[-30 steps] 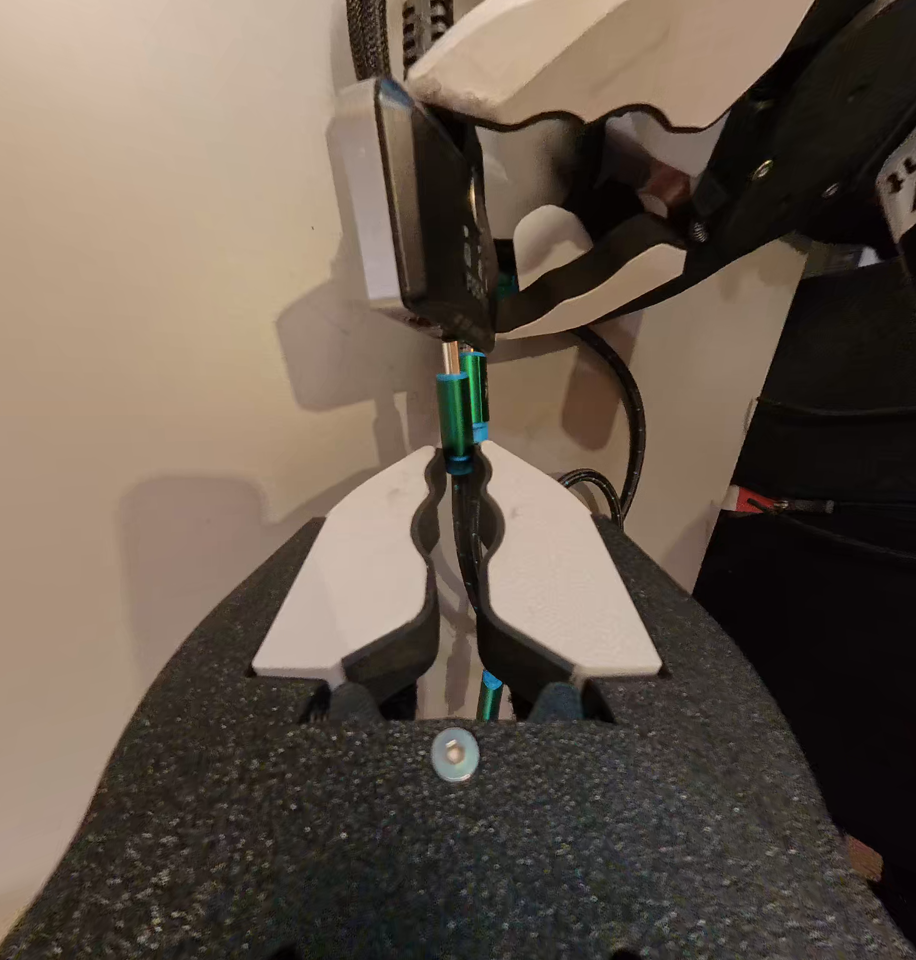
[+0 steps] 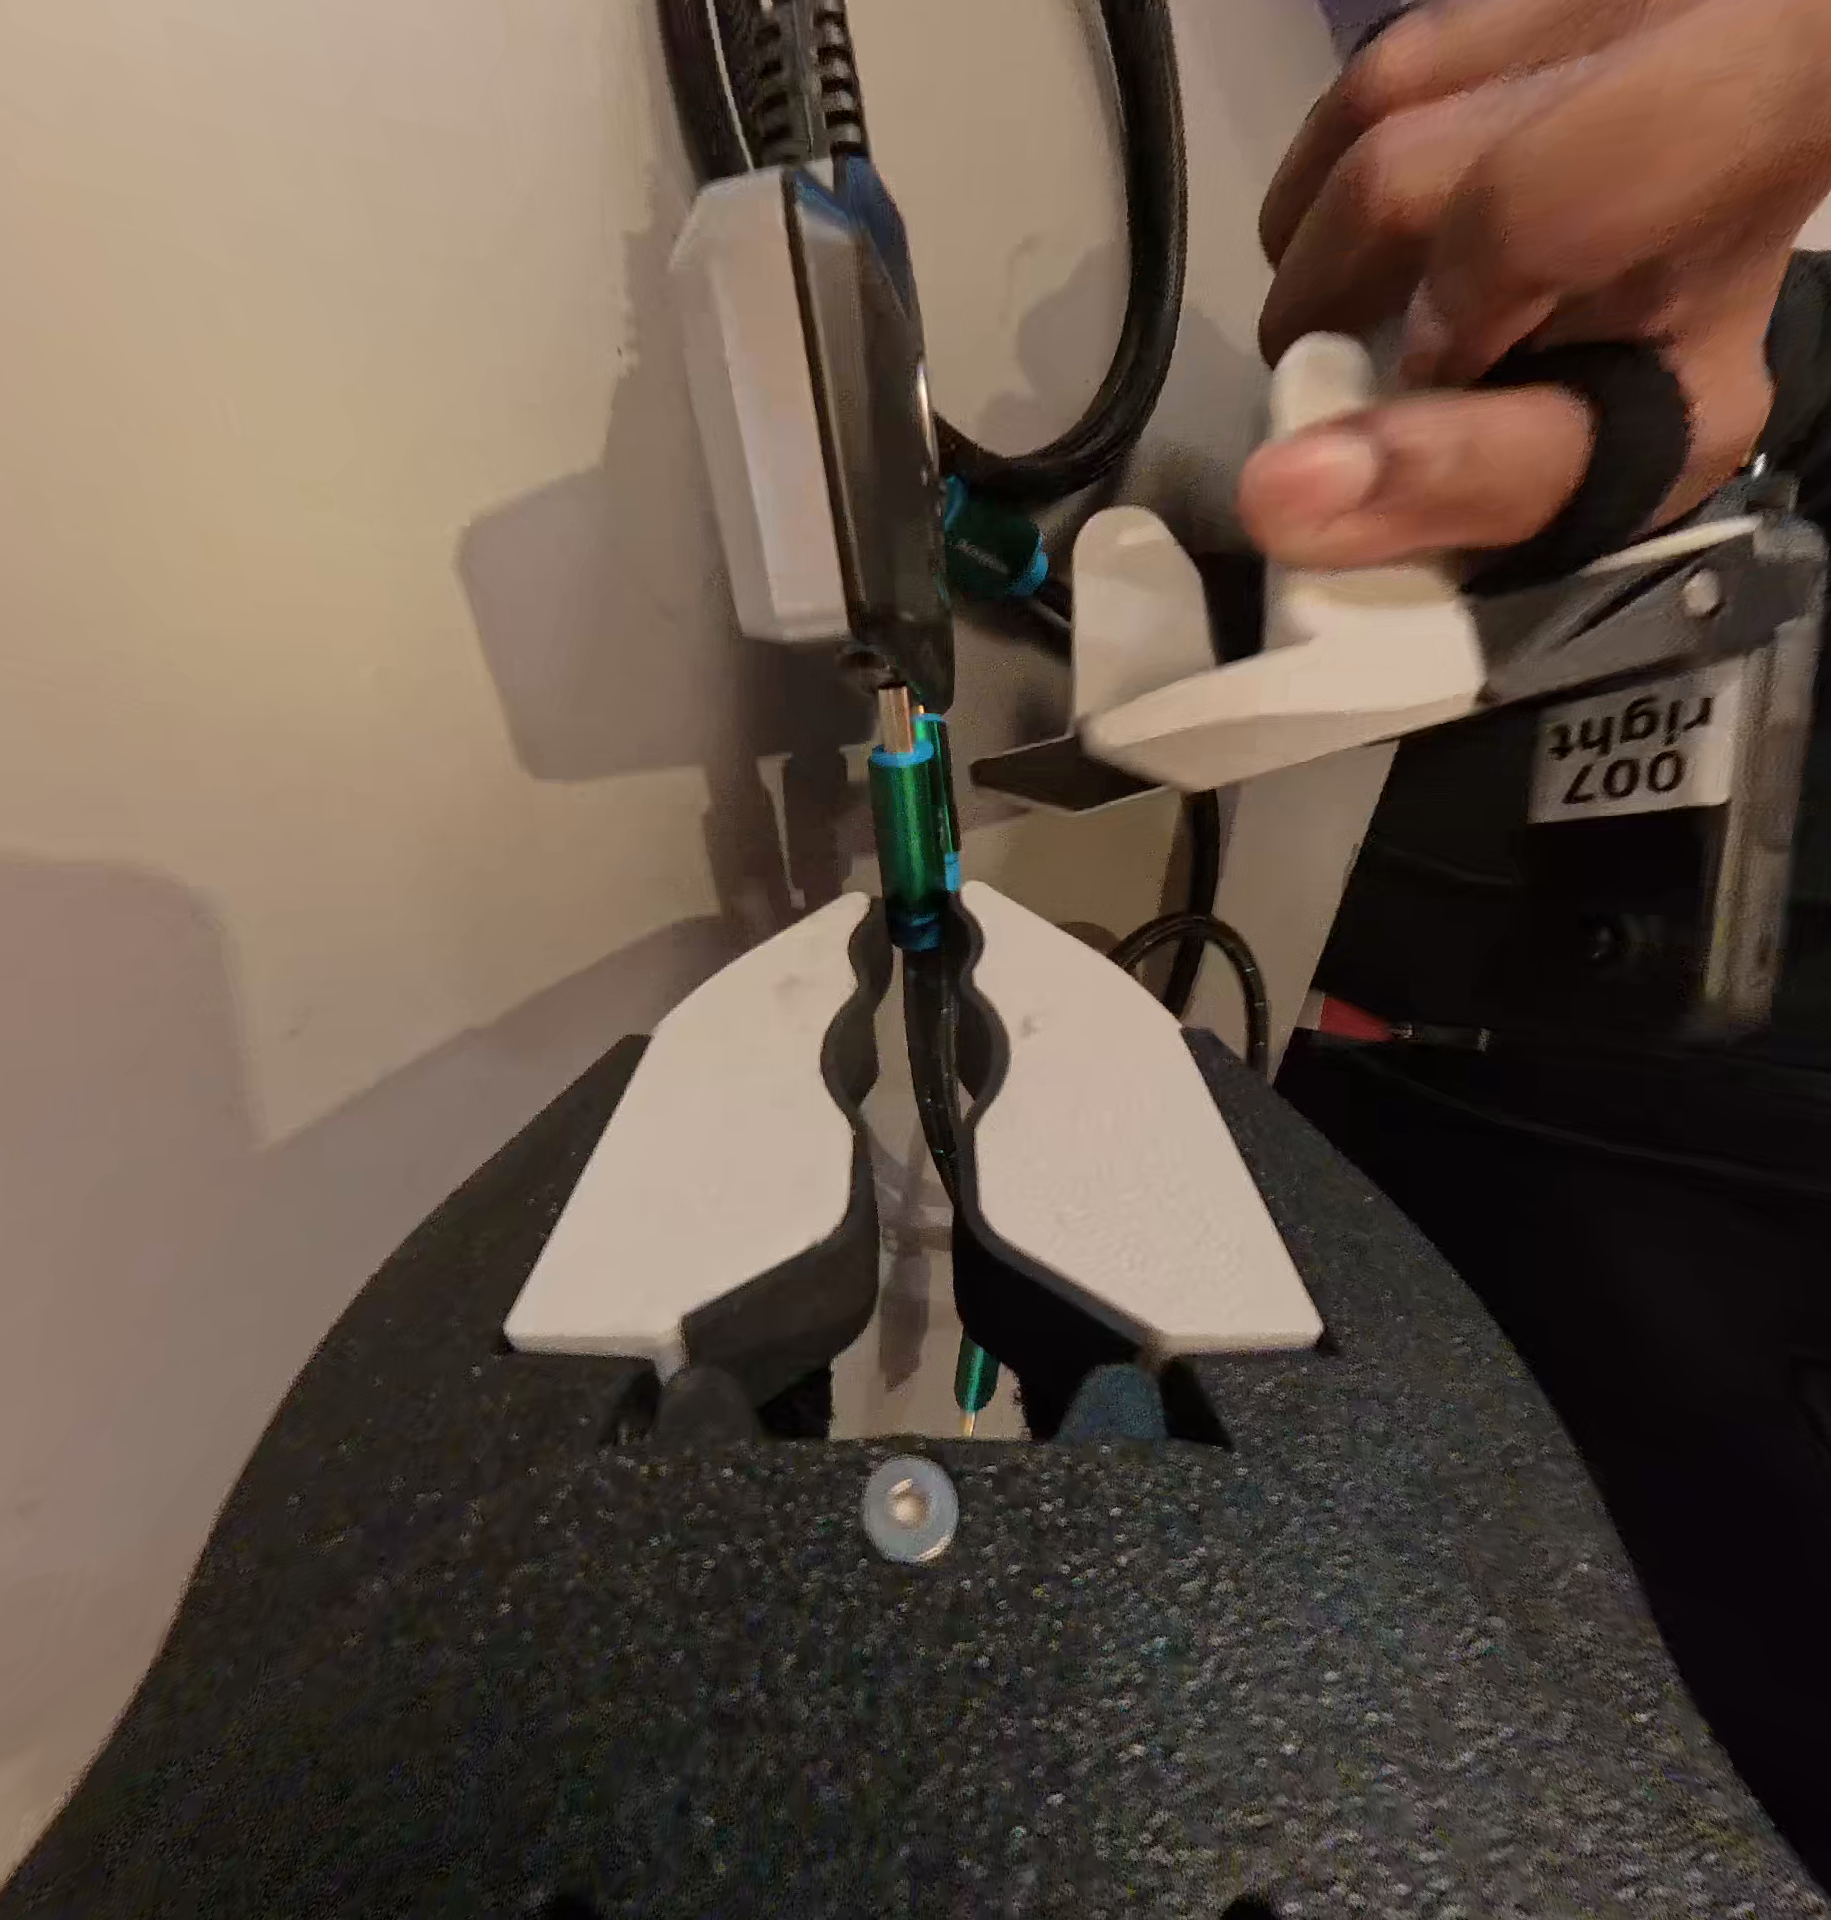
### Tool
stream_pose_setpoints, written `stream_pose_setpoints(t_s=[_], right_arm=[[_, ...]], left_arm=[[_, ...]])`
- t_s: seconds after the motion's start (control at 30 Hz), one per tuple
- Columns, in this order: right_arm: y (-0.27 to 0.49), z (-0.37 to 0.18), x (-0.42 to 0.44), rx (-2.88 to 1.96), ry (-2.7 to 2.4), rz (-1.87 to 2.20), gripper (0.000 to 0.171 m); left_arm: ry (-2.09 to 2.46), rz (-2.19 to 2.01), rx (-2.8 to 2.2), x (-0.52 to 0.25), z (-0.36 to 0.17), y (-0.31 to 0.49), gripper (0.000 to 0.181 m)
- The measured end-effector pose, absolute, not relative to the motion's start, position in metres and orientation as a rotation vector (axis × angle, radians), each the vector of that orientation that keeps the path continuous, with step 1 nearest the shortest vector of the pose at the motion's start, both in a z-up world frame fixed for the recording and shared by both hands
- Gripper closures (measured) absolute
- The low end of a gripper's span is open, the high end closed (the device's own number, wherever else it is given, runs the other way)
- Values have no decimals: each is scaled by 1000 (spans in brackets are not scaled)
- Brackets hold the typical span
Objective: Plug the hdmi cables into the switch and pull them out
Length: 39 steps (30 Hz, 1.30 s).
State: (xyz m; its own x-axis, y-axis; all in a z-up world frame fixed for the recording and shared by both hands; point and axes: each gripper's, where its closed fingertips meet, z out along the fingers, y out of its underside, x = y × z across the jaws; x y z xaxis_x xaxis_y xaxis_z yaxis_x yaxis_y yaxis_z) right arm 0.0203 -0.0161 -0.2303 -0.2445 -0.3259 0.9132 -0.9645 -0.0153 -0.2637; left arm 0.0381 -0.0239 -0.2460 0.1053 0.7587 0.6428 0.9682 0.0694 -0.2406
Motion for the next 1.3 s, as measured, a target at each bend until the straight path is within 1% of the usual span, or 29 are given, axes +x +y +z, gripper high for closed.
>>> stream_pose_setpoints(t_s=[0.07, 0.17, 0.2, 0.27, 0.3, 0.37, 0.43, 0.53, 0.87, 1.1, 1.3], right_arm=[[-15, -231, 9, 1344, -1763, 1297, 121], [-14, -243, -14, 1328, -2066, 1253, 89], [-14, -248, -21, 1320, -2160, 1228, 82], [-16, -256, -32, 1317, -2284, 1178, 69], [-18, -259, -37, 1327, -2319, 1149, 67], [-21, -266, -40, 1355, -2425, 1092, 65], [-21, -273, -34, 1402, -2544, 1058, 74], [-23, -280, -27, 1445, -2693, 973, 82], [-19, -274, -24, 1600, -2468, 832, 84], [-15, -273, -27, 1530, -2444, 737, 85], [-17, -272, -24, 1502, -2457, 759, 85]], left_arm=[[-1684, -434, -1717, 38, -250, -21, 171], [-1681, -446, -1720, 37, -255, -23, 171], [-1677, -454, -1719, 36, -256, -22, 171], [-1673, -465, -1727, 35, -257, -23, 171], [-1669, -470, -1730, 35, -257, -22, 171], [-1664, -478, -1740, 34, -257, -21, 171], [-1659, -487, -1749, 34, -257, -20, 171], [-1657, -495, -1764, 33, -258, -18, 171], [-1635, -560, -1751, 41, -259, -9, 171], [-1647, -520, -1748, 40, -256, -4, 172], [-1660, -487, -1732, 39, -252, -2, 172]])
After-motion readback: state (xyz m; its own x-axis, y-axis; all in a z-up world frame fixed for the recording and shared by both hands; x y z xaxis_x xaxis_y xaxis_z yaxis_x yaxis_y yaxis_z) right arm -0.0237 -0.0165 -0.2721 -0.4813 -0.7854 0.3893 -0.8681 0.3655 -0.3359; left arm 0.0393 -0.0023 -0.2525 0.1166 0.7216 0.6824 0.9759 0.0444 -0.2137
